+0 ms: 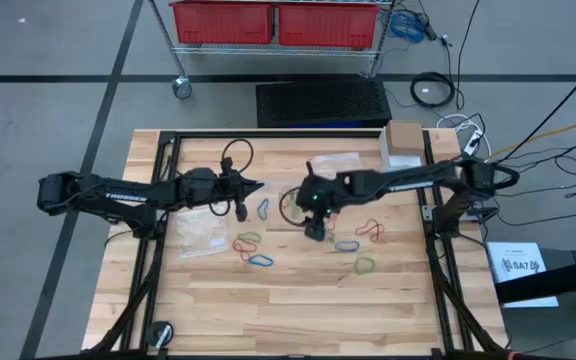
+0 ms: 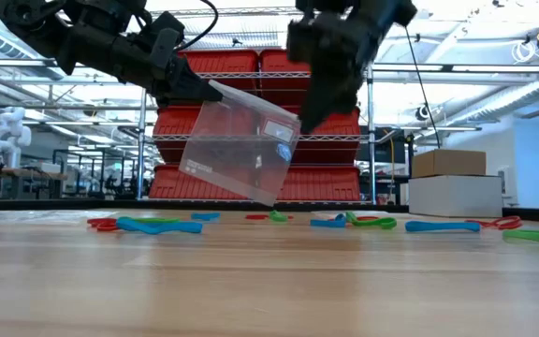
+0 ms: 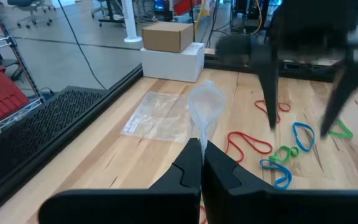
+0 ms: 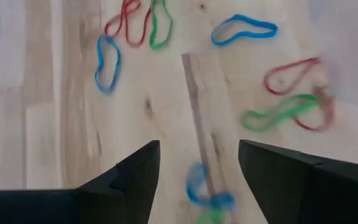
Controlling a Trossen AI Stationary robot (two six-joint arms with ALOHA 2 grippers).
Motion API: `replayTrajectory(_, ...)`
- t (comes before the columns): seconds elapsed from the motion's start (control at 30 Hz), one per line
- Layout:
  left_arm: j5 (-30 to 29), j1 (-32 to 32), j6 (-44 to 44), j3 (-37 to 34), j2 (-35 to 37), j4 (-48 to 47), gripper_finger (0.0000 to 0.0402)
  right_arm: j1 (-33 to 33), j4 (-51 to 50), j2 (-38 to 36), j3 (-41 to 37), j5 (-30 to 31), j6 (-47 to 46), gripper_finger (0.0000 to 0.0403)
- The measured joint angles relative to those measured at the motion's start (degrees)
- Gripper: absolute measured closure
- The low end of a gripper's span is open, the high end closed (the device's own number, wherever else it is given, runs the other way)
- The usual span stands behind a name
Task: Sort rubber bands
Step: Put the green rubber band into the open transparent zip bag
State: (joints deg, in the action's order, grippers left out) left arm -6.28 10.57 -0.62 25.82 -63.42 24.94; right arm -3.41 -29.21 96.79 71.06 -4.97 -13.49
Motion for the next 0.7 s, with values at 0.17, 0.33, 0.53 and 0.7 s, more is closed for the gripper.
replayTrajectory(0.17, -0.11, 0.04, -0.41, 0.00, 0.00, 0.01, 0.0402, -0.44, 9.92, 6.18, -2.40, 4.28, -8.22, 0.0190)
replayTrajectory(0.33, -1.41, 0.04, -0.42, 0.00, 0.00, -0.02, 0.0402, -0.33, 11.53, 11.81, -2.36, 9.42, -13.35, 0.0190)
replayTrajectory(0.53, -1.51, 0.63, -0.42, 0.00, 0.00, -0.22, 0.0402, -0.40, 15.94, 15.66, -2.35, 13.99, -18.92, 0.0190)
replayTrajectory(0.7, -1.53, 1.07, -0.44, 0.00, 0.00, -0.30, 0.0402, -0.31, 17.92, 18.02, -2.33, 17.59, -22.49, 0.0193)
